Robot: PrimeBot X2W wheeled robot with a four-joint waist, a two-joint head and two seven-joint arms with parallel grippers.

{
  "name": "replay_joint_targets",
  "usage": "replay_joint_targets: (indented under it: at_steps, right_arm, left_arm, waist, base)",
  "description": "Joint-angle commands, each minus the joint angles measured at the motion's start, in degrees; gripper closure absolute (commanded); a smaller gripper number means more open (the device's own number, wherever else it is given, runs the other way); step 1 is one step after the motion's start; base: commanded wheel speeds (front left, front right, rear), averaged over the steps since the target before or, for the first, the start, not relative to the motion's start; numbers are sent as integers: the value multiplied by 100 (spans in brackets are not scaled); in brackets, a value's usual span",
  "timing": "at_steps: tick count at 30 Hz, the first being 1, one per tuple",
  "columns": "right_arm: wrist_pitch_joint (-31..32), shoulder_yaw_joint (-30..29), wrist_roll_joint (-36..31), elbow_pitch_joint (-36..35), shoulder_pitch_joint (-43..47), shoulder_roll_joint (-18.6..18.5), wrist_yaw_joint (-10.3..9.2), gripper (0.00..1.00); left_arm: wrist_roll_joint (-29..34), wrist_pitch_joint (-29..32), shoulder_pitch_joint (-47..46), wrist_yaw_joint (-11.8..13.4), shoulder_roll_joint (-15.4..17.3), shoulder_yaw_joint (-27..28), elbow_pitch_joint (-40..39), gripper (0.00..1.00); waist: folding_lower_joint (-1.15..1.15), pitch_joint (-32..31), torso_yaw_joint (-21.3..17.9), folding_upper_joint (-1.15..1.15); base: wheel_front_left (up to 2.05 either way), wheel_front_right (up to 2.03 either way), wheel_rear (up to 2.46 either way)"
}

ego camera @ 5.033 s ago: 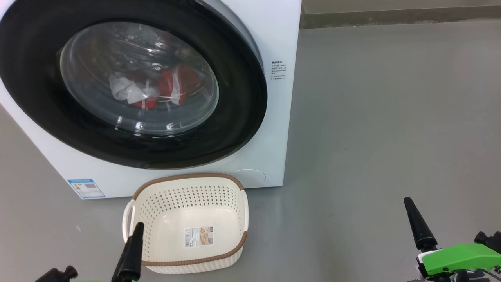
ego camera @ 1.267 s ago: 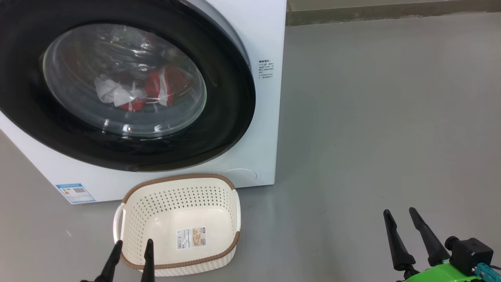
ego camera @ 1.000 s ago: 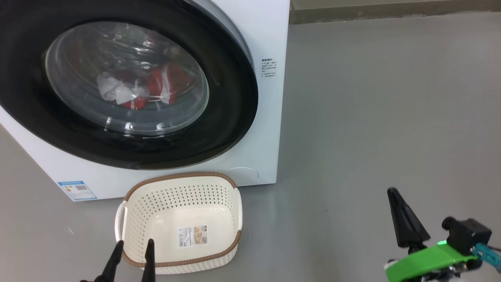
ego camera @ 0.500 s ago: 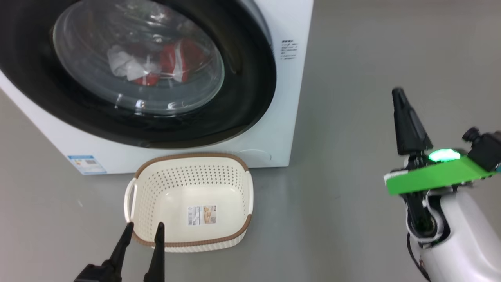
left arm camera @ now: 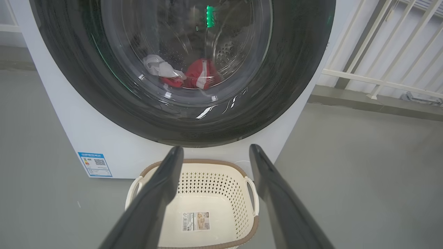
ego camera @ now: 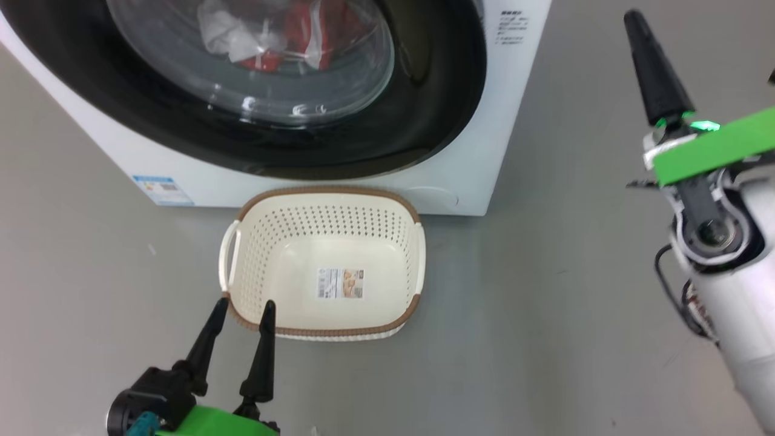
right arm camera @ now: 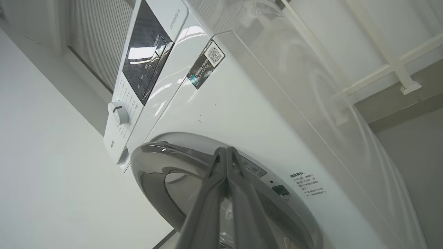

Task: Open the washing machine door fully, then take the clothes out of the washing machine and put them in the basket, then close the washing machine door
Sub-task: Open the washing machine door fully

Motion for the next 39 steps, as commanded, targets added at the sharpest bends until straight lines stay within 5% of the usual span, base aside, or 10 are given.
replay_joint_targets:
  at_steps: [1, 6, 15, 24, 39]
  right_arm:
    - [154, 109, 248, -86, -216, -81, 36, 100]
    - [749, -35, 1282, 152, -706, -207, 36, 100]
    - [1945, 142, 1832, 764, -1422, -485, 36, 100]
    - [3169, 12, 2634, 1120, -1922, -378, 36, 100]
    - [4218, -55, 2950, 1911, -2816, -177, 36, 100]
  left_arm:
    - [-32, -70, -191, -43, 30, 132, -139, 0]
    - [-76, -70, -364, -54, 30, 39, -119, 0]
    - [-145, -70, -571, -65, 30, -63, -81, 0]
    - [-182, -70, -740, -85, 30, -139, -73, 0]
    - [-267, -70, -920, -74, 30, -335, -119, 0]
  waist:
    - [0, 267, 209, 0]
    - [0, 512, 299, 0]
    - [0, 919, 405, 0]
    - [0, 1169, 488, 0]
    - [0, 1526, 648, 0]
  base:
    - [0, 0, 0]
    - [0, 0, 0]
    - [0, 0, 0]
    - [0, 0, 0]
    - [0, 0, 0]
